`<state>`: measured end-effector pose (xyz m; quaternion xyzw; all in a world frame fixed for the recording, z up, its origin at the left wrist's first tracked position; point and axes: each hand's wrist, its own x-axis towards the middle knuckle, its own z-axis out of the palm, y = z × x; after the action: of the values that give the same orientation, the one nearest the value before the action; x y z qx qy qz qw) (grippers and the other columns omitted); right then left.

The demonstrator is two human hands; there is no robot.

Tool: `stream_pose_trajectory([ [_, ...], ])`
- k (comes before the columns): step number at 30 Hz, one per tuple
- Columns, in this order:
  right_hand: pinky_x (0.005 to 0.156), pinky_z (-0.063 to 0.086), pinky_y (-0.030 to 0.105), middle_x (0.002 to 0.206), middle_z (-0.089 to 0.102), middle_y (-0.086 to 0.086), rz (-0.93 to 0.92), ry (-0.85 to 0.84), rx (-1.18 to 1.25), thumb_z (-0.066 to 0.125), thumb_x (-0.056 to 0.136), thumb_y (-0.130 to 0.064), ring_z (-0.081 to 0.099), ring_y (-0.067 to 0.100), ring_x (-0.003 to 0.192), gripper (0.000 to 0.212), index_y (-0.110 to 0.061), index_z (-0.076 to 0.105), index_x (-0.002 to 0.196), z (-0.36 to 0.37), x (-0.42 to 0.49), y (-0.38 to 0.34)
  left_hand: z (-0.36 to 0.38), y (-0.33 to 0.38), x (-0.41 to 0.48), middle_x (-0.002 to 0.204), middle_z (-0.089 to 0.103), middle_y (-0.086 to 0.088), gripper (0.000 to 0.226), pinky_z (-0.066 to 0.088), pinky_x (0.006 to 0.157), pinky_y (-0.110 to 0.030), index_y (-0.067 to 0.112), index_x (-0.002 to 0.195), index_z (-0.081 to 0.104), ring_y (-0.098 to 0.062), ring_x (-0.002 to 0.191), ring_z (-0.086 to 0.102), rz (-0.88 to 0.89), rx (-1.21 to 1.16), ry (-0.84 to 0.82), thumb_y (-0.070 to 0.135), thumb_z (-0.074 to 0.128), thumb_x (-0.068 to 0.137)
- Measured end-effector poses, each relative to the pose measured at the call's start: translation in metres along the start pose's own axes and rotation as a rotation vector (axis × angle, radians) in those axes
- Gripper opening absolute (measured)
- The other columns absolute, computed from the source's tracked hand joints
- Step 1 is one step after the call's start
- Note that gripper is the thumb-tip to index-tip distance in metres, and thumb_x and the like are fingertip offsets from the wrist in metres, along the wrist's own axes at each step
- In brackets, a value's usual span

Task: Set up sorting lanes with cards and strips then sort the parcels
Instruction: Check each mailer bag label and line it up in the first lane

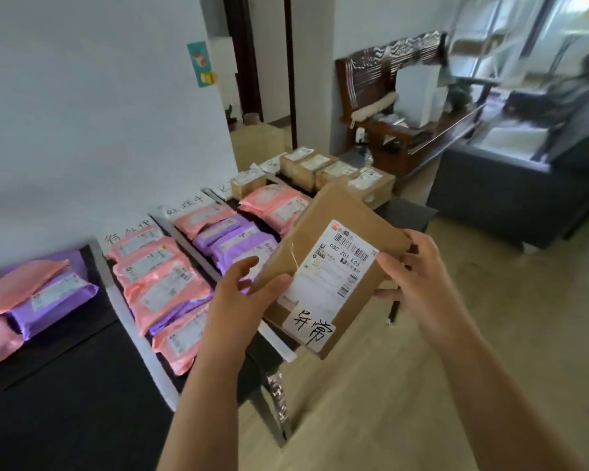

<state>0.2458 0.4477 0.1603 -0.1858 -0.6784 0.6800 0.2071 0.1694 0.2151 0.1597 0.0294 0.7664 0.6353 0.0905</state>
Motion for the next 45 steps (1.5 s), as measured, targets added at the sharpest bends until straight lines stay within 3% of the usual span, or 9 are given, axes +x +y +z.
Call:
stream_pose_trajectory([
  [4, 0.065, 0.062, 0.032, 0.116, 0.067, 0.007, 0.064, 0.075, 0.039, 0.067, 0.094, -0.020, 0.074, 0.017, 0.093, 0.031, -0.038, 0.050, 0.112, -0.042, 0.027, 0.011, 0.065, 0.005, 0.019, 0.127, 0.052, 0.003, 0.092, 0.043, 0.068, -0.023, 0.032, 0.132, 0.048, -0.005, 0.096, 0.057, -0.080, -0.092, 0.072, 0.065, 0.079, 0.052],
  [7, 0.063, 0.061, 0.027, 0.109, 0.071, 0.006, 0.121, 0.137, 0.036, 0.065, 0.095, -0.022, 0.075, 0.013, 0.083, 0.030, -0.034, 0.049, 0.117, -0.060, 0.052, 0.024, 0.105, 0.003, 0.043, 0.120, 0.057, 0.001, 0.078, 0.045, 0.067, -0.027, 0.030, 0.129, 0.044, -0.014, 0.094, 0.063, -0.147, -0.111, 0.137, 0.057, 0.081, 0.067],
  [13, 0.068, 0.062, 0.031, 0.112, 0.068, 0.008, 0.219, 0.204, 0.009, 0.067, 0.093, -0.025, 0.075, 0.015, 0.083, 0.032, -0.031, 0.049, 0.120, -0.094, 0.131, 0.052, 0.171, -0.005, 0.114, 0.105, 0.065, 0.005, 0.051, 0.041, 0.063, -0.021, 0.023, 0.120, 0.048, -0.006, 0.087, 0.062, -0.209, -0.166, 0.112, 0.039, 0.077, 0.081],
  [19, 0.071, 0.063, 0.035, 0.103, 0.070, 0.006, 0.313, 0.287, -0.043, 0.069, 0.093, -0.027, 0.076, 0.016, 0.079, 0.043, -0.024, 0.048, 0.130, -0.130, 0.230, 0.067, 0.244, 0.001, 0.202, 0.117, 0.065, 0.005, 0.034, 0.054, 0.091, -0.041, 0.028, 0.113, 0.058, -0.016, 0.103, 0.066, -0.217, -0.151, -0.036, 0.029, 0.075, 0.085],
  [24, 0.068, 0.061, 0.031, 0.096, 0.070, 0.000, 0.347, 0.358, -0.043, 0.068, 0.094, -0.024, 0.075, 0.014, 0.074, 0.035, -0.030, 0.046, 0.120, -0.156, 0.290, 0.086, 0.300, 0.003, 0.259, 0.109, 0.071, -0.001, 0.028, 0.059, 0.066, -0.027, 0.032, 0.112, 0.058, -0.010, 0.083, 0.074, -0.250, -0.155, -0.145, 0.021, 0.070, 0.089],
  [27, 0.065, 0.061, 0.028, 0.099, 0.070, 0.002, 0.398, 0.382, -0.032, 0.067, 0.094, -0.023, 0.075, 0.014, 0.074, 0.036, -0.029, 0.045, 0.122, -0.169, 0.319, 0.097, 0.326, 0.001, 0.281, 0.104, 0.073, -0.002, 0.045, 0.061, 0.070, -0.032, 0.022, 0.132, 0.053, -0.011, 0.084, 0.074, -0.294, -0.139, -0.169, 0.020, 0.070, 0.090],
  [36, 0.063, 0.058, 0.028, 0.104, 0.067, 0.008, 0.529, 0.186, -0.205, 0.067, 0.094, -0.021, 0.073, 0.022, 0.083, 0.054, -0.017, 0.040, 0.140, -0.198, 0.451, 0.137, 0.399, -0.019, 0.346, 0.107, 0.067, 0.012, 0.053, 0.051, 0.065, -0.023, 0.028, 0.135, 0.044, -0.004, 0.089, 0.067, -0.384, -0.068, -0.096, 0.024, 0.070, 0.090],
  [40, 0.062, 0.060, 0.026, 0.101, 0.063, 0.006, 0.580, 0.044, -0.309, 0.068, 0.093, -0.017, 0.073, 0.022, 0.083, 0.061, -0.014, 0.037, 0.146, -0.208, 0.502, 0.154, 0.428, -0.028, 0.365, 0.115, 0.069, 0.004, 0.064, 0.060, 0.083, -0.040, 0.030, 0.143, 0.037, -0.014, 0.095, 0.071, -0.485, -0.039, -0.052, 0.024, 0.070, 0.088],
  [45, 0.077, 0.061, 0.037, 0.091, 0.060, 0.004, 0.655, -0.107, -0.405, 0.069, 0.093, -0.017, 0.069, 0.022, 0.081, 0.057, -0.008, 0.040, 0.141, -0.219, 0.537, 0.175, 0.456, -0.038, 0.381, 0.116, 0.067, 0.009, 0.066, 0.054, 0.096, -0.048, 0.032, 0.144, 0.036, -0.016, 0.107, 0.067, -0.541, -0.035, -0.010, 0.019, 0.068, 0.089],
])
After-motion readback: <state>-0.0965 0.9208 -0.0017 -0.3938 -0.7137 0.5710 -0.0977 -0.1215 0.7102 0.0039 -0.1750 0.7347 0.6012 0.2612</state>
